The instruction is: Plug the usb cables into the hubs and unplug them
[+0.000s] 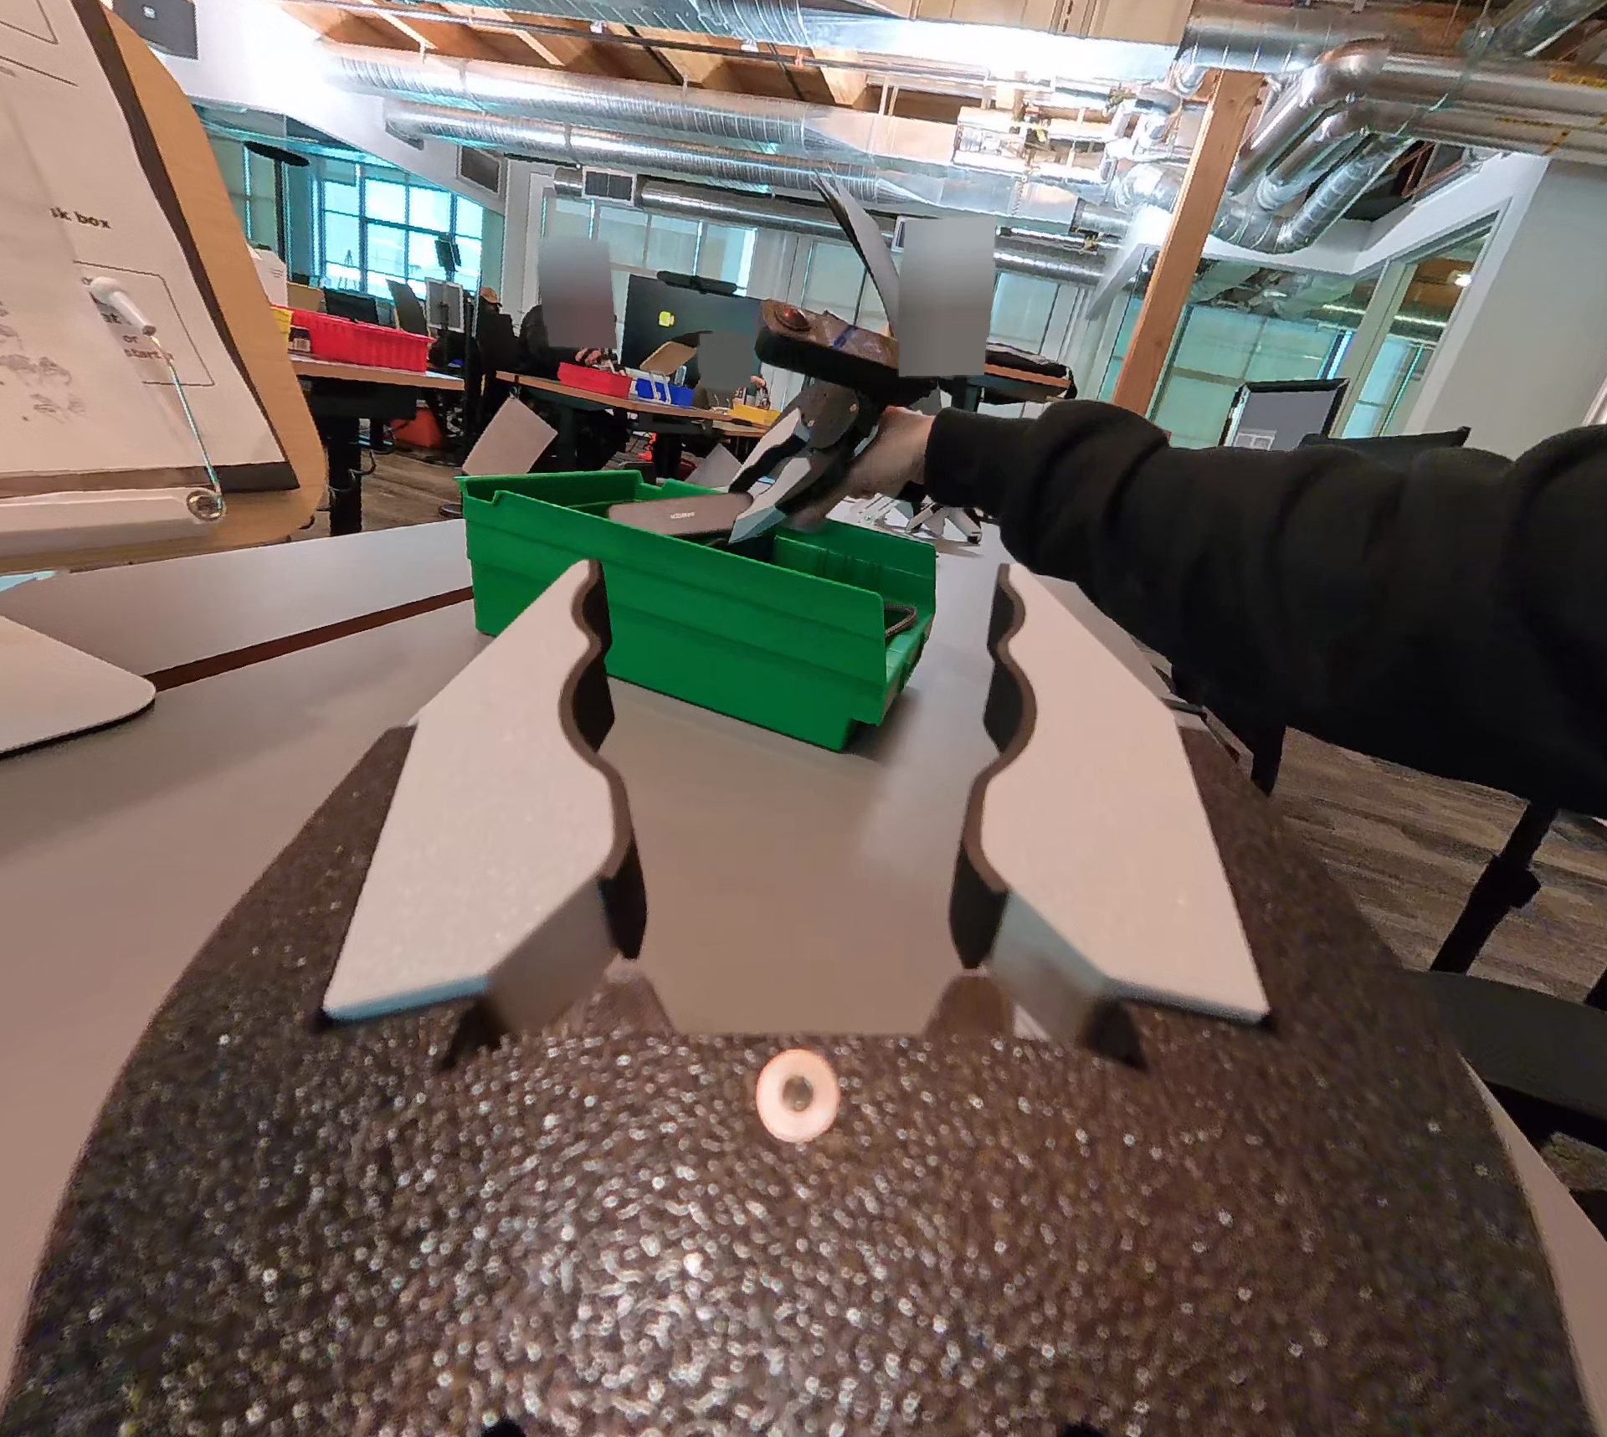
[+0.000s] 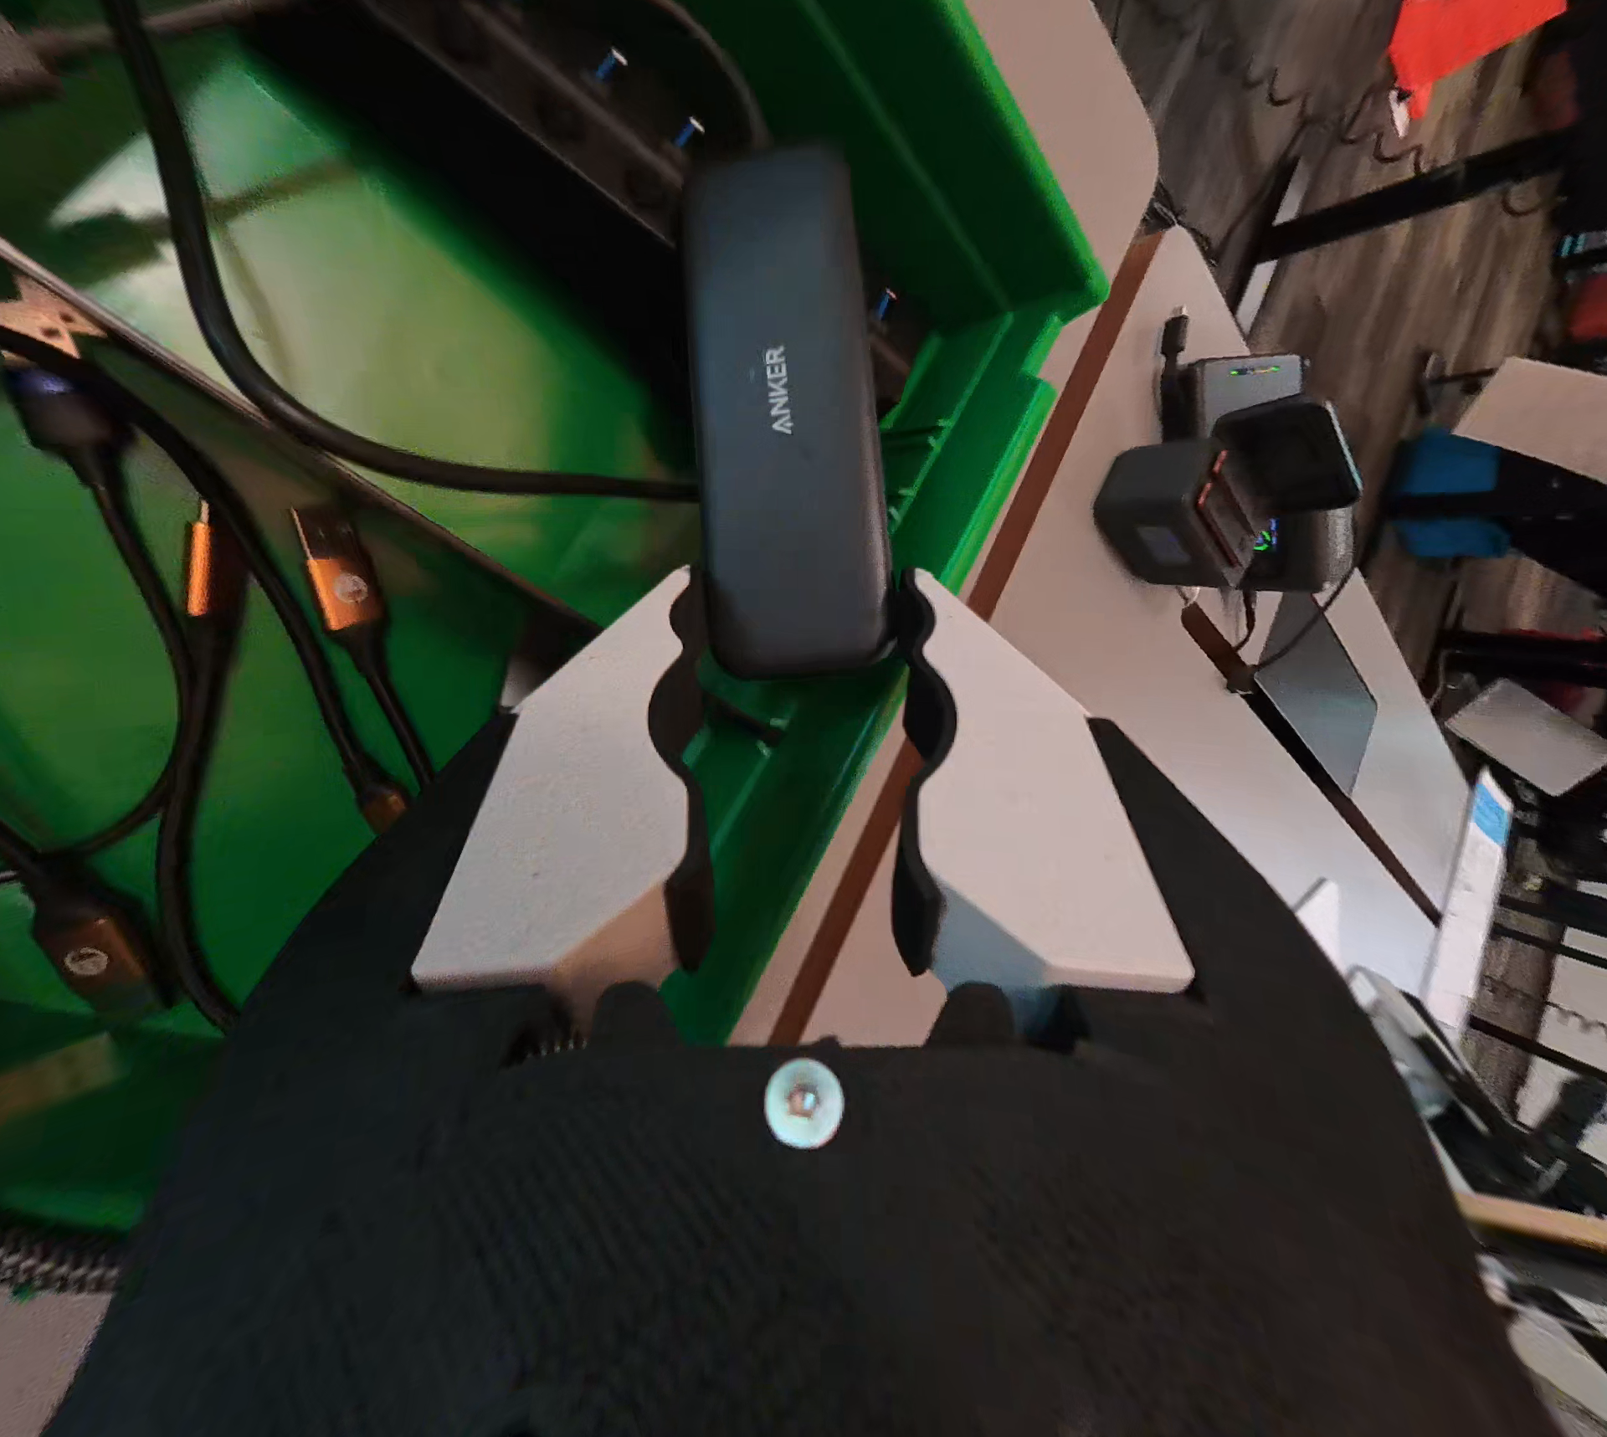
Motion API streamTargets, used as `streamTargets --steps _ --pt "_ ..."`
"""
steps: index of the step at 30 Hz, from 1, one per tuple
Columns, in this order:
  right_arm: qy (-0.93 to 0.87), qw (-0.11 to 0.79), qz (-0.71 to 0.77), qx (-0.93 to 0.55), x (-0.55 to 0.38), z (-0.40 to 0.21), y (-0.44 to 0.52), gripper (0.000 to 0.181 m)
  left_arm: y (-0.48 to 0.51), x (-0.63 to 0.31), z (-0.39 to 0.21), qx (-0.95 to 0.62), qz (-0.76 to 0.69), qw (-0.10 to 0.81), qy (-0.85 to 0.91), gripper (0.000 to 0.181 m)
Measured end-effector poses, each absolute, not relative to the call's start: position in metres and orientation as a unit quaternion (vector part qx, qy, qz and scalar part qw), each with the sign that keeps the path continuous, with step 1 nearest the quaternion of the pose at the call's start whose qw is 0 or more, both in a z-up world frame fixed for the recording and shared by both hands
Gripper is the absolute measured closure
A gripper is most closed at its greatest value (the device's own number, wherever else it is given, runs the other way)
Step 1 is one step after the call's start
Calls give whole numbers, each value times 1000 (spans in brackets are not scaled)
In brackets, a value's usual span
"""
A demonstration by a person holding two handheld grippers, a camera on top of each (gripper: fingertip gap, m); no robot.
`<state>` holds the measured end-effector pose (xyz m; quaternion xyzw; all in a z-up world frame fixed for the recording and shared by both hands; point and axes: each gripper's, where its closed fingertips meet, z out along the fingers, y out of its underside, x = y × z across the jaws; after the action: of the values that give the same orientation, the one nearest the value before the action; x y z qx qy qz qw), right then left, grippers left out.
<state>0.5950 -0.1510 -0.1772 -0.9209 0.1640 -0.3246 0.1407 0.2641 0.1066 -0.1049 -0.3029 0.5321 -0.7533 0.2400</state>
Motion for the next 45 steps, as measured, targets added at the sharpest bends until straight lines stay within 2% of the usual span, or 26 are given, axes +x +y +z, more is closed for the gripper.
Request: streamTargets --steps 3,5,10,14,17,19,21,22,25,28,31,32,34,36,39,40,43,45 --pt "180 160 -327 -914 597 -173 -151 134 104 263 -105 -298 -750 243 538 95" --pt "187 169 -348 -903 599 -163 -153 121 104 262 -105 -297 -750 243 540 95" --pt "220 231 -392 -863 587 -118 -162 120 100 263 -108 -298 -747 236 545 95" --pt "306 342 -369 -809 541 -89 -170 118 94 265 -114 -295 -729 247 567 96" --pt "311 455 -283 -785 474 -94 -133 113 94 266 -108 -299 -719 268 566 97" --pt "282 494 -244 -785 431 -109 -100 103 107 269 -103 -321 -691 310 569 97" --pt "268 531 -209 -776 400 -123 -68 100 138 272 -101 -373 -629 378 568 94" --pt "259 536 -186 -782 387 -134 -54 100 158 270 -99 -402 -593 412 563 94" --pt "270 508 -199 -793 384 -170 -38 99 231 243 -99 -493 -479 485 540 107" --pt "268 484 -252 -794 397 -184 -34 107 319 193 -92 -556 -364 541 515 107" --pt "251 475 -311 -784 406 -183 -33 138 423 136 -98 -621 -244 572 477 104" --pt "249 472 -322 -782 408 -185 -33 146 456 117 -108 -648 -206 566 466 98" --pt "254 465 -324 -784 412 -191 -31 148 506 86 -127 -681 -157 556 449 97" --pt "260 467 -327 -779 414 -189 -29 157 531 73 -148 -693 -161 537 453 101" --pt "308 455 -336 -765 416 -187 -35 171 541 70 -195 -732 -189 458 468 99" --pt "318 448 -346 -761 416 -187 -38 176 540 73 -205 -735 -204 442 473 105" --pt "318 446 -350 -760 402 -187 -36 179 519 89 -202 -705 -310 415 485 160" --pt "324 447 -346 -759 387 -187 -28 178 524 84 -203 -716 -315 417 462 170"
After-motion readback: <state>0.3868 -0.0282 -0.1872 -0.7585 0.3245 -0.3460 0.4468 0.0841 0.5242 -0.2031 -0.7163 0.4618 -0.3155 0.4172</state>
